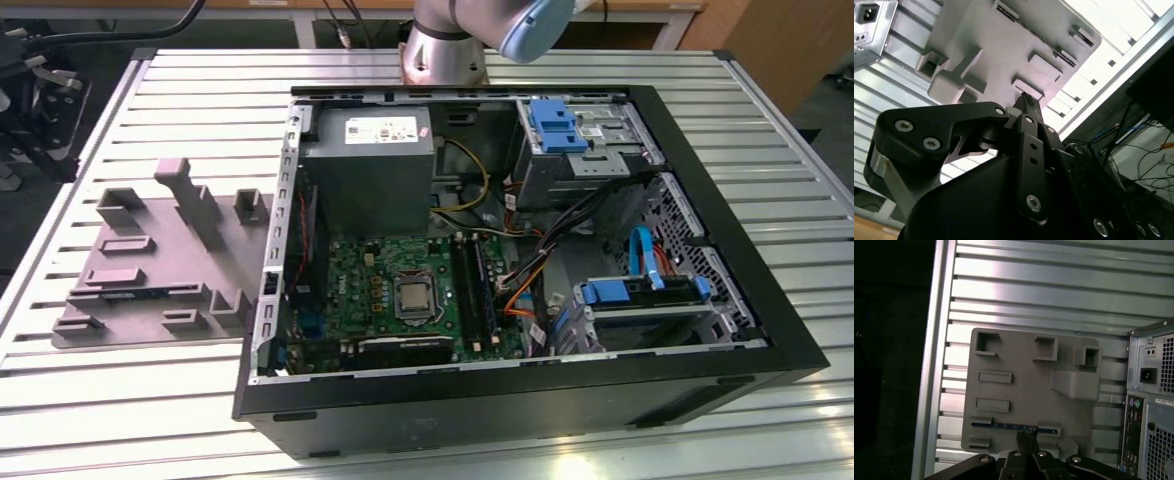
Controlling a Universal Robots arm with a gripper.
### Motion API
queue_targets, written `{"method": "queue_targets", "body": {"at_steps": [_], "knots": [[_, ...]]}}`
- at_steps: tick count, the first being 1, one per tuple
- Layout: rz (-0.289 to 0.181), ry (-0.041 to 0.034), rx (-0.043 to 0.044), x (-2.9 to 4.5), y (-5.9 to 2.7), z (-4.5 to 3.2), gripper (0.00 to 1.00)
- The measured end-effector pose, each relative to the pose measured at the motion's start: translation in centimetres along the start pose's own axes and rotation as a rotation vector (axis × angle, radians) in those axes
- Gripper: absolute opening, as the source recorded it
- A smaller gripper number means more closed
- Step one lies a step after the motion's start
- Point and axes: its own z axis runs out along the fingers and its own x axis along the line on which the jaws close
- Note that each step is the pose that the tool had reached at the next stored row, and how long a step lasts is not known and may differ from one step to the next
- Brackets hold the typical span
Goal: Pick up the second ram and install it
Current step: 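Pick up the second ram and move it above second insertion slot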
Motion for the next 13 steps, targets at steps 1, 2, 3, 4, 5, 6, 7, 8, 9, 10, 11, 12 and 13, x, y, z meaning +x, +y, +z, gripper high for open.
{"method": "queue_targets", "body": {"at_steps": [1, 2, 3, 4, 5, 6, 7, 8, 9, 10, 11, 12, 13], "knots": [[-0.016, 0.0006, 0.0000, 0.00, 0.00, 0.02, 0.11], [-0.032, 0.0014, -0.0001, 0.00, 0.00, 0.03, 0.11], [-0.048, 0.0020, -0.0004, 0.00, 0.00, 0.05, 0.11], [-0.065, 0.0027, -0.0005, 0.00, -0.01, 0.07, 0.11], [-0.081, 0.0033, -0.0008, 0.00, 0.00, 0.09, 0.11], [-0.096, 0.0040, -0.0010, 0.00, 0.00, 0.10, 0.11], [-0.113, 0.0047, -0.0011, 0.00, 0.00, 0.12, 0.11], [-0.129, 0.0053, -0.0014, 0.00, -0.01, 0.13, 0.11], [-0.145, 0.0060, -0.0015, 0.01, -0.01, 0.15, 0.11], [-0.160, 0.0067, -0.0017, 0.01, -0.01, 0.16, 0.11], [-0.175, 0.0072, -0.0018, 0.01, -0.01, 0.17, 0.11], [-0.190, 0.0079, -0.0021, 0.01, -0.01, 0.18, 0.11], [-0.205, 0.0085, -0.0022, 0.01, -0.01, 0.20, 0.11]]}}
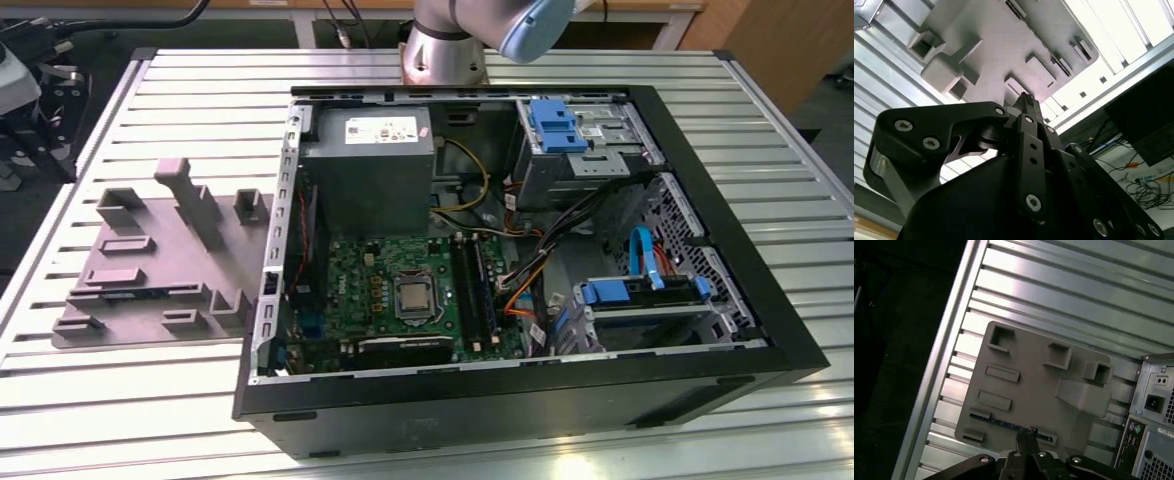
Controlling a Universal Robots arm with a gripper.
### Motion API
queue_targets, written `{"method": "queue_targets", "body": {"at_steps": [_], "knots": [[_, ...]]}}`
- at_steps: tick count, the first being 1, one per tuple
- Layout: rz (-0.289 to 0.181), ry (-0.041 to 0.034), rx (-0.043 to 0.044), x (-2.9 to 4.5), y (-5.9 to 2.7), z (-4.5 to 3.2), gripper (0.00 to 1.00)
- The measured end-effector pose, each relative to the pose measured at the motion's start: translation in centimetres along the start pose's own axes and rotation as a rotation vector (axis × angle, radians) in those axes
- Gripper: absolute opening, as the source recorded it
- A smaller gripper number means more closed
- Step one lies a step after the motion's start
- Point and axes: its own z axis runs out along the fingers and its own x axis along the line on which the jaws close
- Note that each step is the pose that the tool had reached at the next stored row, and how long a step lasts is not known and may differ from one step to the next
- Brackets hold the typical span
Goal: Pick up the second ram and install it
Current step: 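Pick up the second ram and move it above second insertion slot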
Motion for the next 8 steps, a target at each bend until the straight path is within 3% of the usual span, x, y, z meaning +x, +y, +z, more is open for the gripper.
{"method": "queue_targets", "body": {"at_steps": [8], "knots": [[-0.135, 0.0055, -0.0016, 0.00, -0.01, 0.18, 0.11]]}}
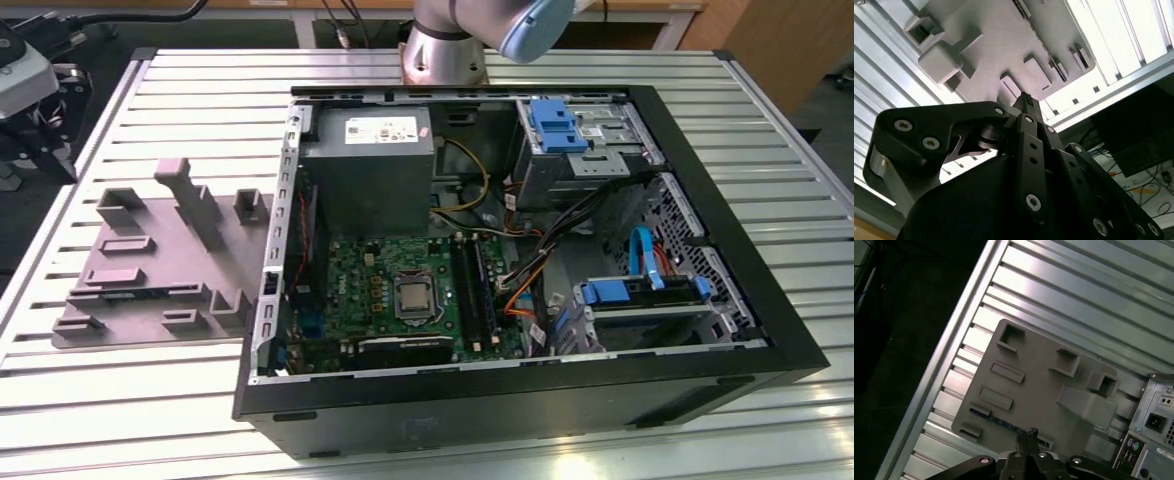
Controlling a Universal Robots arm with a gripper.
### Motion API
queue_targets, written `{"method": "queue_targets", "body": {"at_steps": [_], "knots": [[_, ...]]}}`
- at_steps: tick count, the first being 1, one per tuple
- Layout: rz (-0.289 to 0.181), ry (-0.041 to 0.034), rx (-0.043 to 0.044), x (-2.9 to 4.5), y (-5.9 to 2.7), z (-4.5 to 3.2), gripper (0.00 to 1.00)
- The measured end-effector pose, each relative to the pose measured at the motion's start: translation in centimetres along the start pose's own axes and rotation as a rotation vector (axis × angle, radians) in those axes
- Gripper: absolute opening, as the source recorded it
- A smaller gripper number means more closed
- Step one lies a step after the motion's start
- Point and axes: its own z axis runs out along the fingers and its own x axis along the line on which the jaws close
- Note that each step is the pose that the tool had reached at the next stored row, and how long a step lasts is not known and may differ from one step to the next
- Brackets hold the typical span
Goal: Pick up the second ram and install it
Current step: 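Pick up the second ram and move it above second insertion slot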
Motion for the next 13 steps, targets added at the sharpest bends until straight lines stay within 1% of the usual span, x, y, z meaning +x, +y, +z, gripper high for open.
{"method": "queue_targets", "body": {"at_steps": [13], "knots": [[-0.237, 0.0098, -0.0028, 0.01, -0.02, 0.45, 0.11]]}}
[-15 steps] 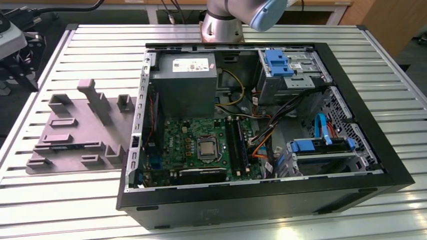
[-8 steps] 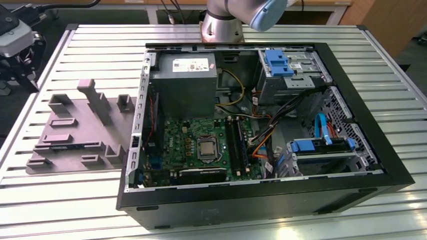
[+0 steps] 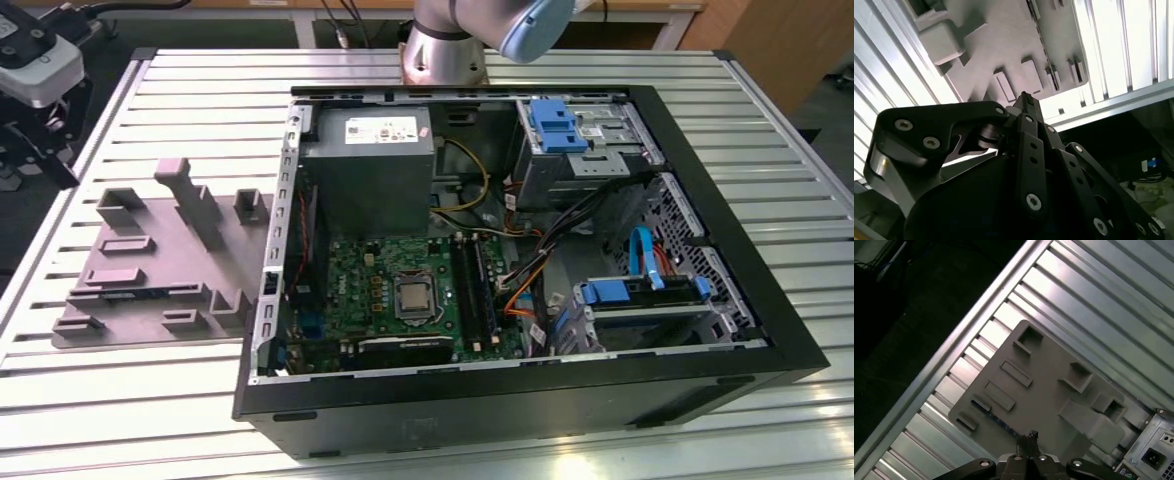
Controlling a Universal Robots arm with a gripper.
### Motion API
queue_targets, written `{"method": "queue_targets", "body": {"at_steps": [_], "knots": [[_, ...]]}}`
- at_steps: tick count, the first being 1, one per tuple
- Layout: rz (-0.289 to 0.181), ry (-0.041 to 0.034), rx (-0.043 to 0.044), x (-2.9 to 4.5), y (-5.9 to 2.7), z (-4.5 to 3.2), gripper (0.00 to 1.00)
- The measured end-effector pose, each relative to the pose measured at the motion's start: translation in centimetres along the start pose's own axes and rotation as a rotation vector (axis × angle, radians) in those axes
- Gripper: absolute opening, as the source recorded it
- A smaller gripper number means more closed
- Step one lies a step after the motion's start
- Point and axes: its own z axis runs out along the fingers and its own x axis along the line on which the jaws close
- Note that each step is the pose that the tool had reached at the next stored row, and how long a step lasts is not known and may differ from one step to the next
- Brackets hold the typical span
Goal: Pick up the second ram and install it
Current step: 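Pick up the second ram and move it above second insertion slot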
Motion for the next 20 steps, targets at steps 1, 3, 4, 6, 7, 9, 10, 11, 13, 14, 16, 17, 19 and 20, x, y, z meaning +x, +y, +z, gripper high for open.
{"method": "queue_targets", "body": {"at_steps": [1, 3, 4, 6, 7, 9, 10, 11, 13, 14, 16, 17, 19, 20], "knots": [[-0.017, 0.0007, -0.0002, 0.00, 0.00, 0.04, 0.11], [-0.054, 0.0024, -0.0006, 0.00, 0.00, 0.10, 0.11], [-0.073, 0.0033, -0.0007, 0.00, 0.00, 0.11, 0.11], [-0.108, 0.0048, -0.0010, 0.00, -0.01, 0.14, 0.11], [-0.126, 0.0056, -0.0011, 0.00, -0.01, 0.16, 0.11], [-0.162, 0.0072, -0.0012, 0.00, -0.01, 0.19, 0.11], [-0.180, 0.0081, -0.0014, 0.00, -0.01, 0.21, 0.11], [-0.198, 0.0088, -0.0015, 0.00, -0.01, 0.23, 0.11], [-0.236, 0.0105, -0.0018, 0.00, -0.01, 0.28, 0.11], [-0.254, 0.0113, -0.0019, 0.00, -0.01, 0.30, 0.11], [-0.290, 0.0128, -0.0023, 0.01, -0.01, 0.35, 0.11], [-0.308, 0.0136, -0.0024, 0.00, -0.01, 0.37, 0.11], [-0.344, 0.0152, -0.0028, 0.01, -0.01, 0.42, 0.11], [-0.363, 0.0160, -0.0029, 0.00, -0.02, 0.44, 0.11]]}}
